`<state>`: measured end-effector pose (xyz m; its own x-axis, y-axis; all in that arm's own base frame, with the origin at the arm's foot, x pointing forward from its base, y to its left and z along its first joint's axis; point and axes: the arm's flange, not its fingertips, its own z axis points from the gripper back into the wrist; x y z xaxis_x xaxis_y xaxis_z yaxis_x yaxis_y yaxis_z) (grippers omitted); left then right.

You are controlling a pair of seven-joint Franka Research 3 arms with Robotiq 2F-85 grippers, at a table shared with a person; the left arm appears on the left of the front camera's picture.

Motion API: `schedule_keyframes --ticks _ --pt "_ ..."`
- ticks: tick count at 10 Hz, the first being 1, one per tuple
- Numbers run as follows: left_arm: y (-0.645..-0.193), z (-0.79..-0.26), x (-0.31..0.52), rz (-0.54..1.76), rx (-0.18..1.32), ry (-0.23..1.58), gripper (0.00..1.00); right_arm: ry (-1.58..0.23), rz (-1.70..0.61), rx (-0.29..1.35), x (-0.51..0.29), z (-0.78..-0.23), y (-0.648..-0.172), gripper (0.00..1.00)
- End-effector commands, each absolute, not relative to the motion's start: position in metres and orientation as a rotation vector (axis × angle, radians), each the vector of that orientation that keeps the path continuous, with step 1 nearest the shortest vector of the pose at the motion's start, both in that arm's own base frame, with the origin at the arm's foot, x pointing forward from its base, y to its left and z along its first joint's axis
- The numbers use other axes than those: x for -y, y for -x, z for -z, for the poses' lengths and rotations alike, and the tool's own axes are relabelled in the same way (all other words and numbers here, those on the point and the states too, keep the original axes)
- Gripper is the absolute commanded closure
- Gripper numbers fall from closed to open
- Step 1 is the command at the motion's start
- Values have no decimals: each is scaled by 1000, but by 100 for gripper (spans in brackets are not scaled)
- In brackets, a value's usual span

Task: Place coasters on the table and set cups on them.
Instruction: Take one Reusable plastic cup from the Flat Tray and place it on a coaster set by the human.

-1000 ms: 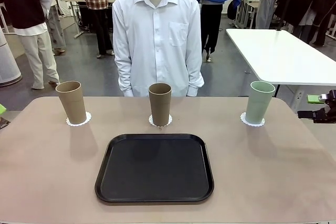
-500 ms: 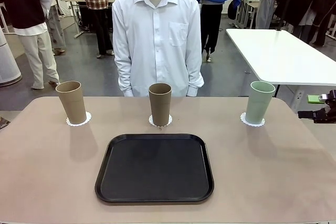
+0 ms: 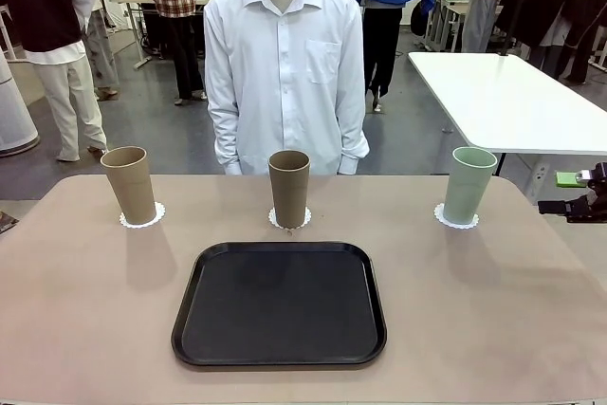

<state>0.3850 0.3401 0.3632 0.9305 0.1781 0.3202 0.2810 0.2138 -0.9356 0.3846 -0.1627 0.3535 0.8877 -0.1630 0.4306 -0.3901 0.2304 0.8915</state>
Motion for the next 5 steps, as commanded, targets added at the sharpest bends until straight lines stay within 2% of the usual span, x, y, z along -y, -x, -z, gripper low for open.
schedule_keyframes --ticks 1,5 --pt "-389 -362 -359 26 352 1382 0 -1351 -173 494 162 -354 -385 0" --pt "-380 -353 -376 -11 330 1350 0 -1351 -173 494 162 -354 -385 0"
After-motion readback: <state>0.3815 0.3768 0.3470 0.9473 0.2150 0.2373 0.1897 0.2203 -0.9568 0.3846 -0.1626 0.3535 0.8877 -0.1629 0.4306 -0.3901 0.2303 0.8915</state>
